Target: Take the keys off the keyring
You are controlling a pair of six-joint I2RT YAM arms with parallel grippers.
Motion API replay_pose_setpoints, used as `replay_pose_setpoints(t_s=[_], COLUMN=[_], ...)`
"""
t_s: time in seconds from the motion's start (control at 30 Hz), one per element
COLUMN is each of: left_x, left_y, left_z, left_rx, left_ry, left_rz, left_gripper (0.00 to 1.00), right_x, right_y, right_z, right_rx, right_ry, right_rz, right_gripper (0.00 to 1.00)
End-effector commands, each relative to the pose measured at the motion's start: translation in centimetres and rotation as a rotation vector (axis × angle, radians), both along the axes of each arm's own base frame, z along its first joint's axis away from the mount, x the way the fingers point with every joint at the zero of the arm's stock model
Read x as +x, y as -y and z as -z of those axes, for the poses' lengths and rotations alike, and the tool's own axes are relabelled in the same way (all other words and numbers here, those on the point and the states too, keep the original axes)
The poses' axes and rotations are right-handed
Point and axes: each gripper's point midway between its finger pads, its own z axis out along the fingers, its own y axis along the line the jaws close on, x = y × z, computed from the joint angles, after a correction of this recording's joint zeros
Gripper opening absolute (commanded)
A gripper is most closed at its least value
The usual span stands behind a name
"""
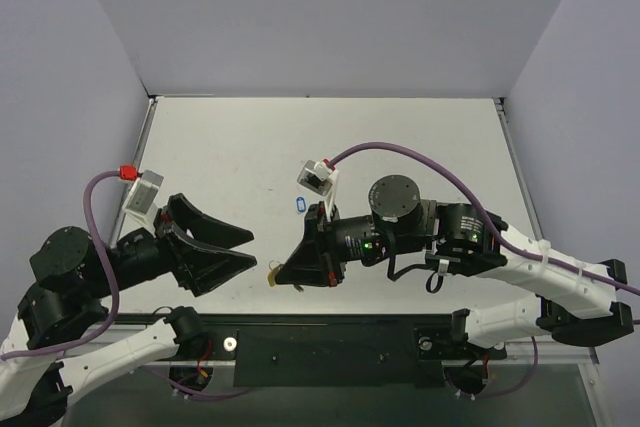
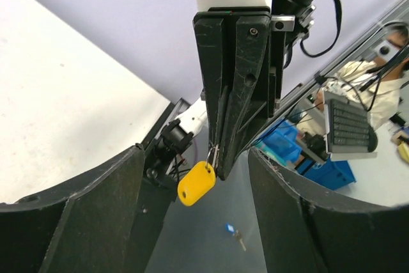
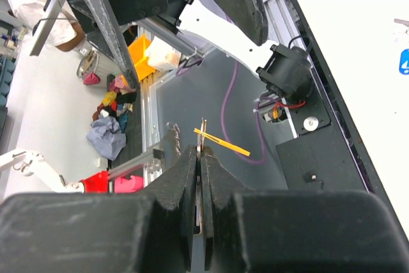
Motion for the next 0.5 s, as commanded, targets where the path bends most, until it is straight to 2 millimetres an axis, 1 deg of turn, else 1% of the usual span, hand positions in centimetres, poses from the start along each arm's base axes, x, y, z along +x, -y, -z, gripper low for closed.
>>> replay_pose_setpoints(t_s=[0.0,0.03,0.17,0.27,0.33,0.47], left_x=[0.0,-0.1,-0.4,-0.8,-0.9,-1.0], left_y=[0.5,0.6,0.5,0.1,0.1,0.2], left_z=[-2.9,-3.1,-3.7,-4.5,-5.0,-5.5], left_rx=[-0.155,-0.168,-0.213,-0.281,-0.323,-0.358], left_ry=[0.029,0.032,0.050,0.067,0.062,0.070], left_rz=[0.017,0.024,0.042,0.048,0.060,0.077], left_gripper=[0.74,0.72,0.68,0.63,0.60,0.59], right_x=[0.6,0.6,0.5,0.4,0.4,0.5], right_y=[0.2,0.1,0.2,0.3,0.2,0.2], right_z=[-4.0,-4.3,-6.3,-7.8,-8.4,-8.8], right_rx=[0.155,0.165,0.240,0.296,0.318,0.335], right_ry=[0.018,0.018,0.013,0.008,0.005,0.004], right_rz=[0.046,0.048,0.051,0.048,0.047,0.053], right_gripper=[0.00,0.00,0.00,0.00,0.00,0.00])
